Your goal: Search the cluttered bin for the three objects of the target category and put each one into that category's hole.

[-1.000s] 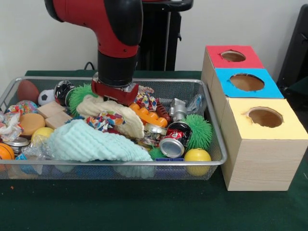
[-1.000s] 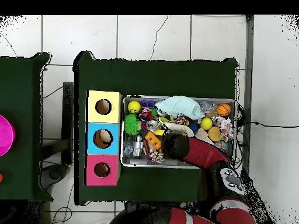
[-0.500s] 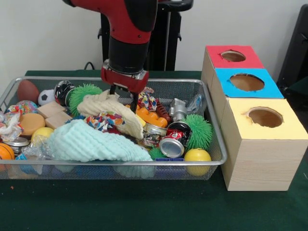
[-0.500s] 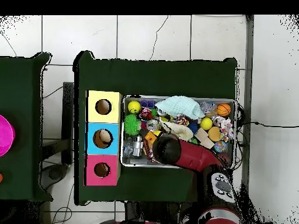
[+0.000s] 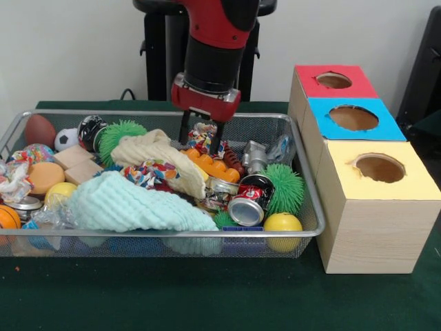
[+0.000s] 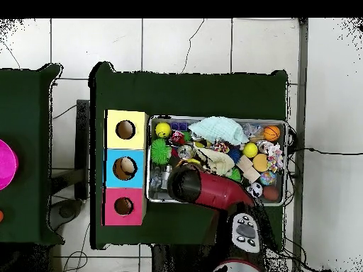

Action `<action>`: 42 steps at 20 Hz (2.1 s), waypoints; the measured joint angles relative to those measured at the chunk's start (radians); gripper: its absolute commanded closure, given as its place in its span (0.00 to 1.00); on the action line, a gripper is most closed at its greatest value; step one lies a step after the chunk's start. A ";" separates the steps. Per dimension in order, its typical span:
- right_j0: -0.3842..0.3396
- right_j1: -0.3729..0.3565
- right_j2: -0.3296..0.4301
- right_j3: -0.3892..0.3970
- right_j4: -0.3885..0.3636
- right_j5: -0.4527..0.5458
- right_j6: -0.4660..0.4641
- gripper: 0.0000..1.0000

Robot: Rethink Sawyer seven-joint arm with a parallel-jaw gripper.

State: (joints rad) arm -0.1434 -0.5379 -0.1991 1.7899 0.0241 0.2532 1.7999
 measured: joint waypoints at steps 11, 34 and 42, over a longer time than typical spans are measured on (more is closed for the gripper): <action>0.055 0.016 -0.012 0.015 0.078 0.000 0.000 0.00; 0.083 0.105 -0.070 -0.050 0.170 0.123 0.000 0.00; 0.092 0.105 -0.095 -0.126 0.181 0.274 0.000 0.00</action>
State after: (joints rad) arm -0.0514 -0.4327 -0.2938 1.6637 0.2056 0.5270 1.7999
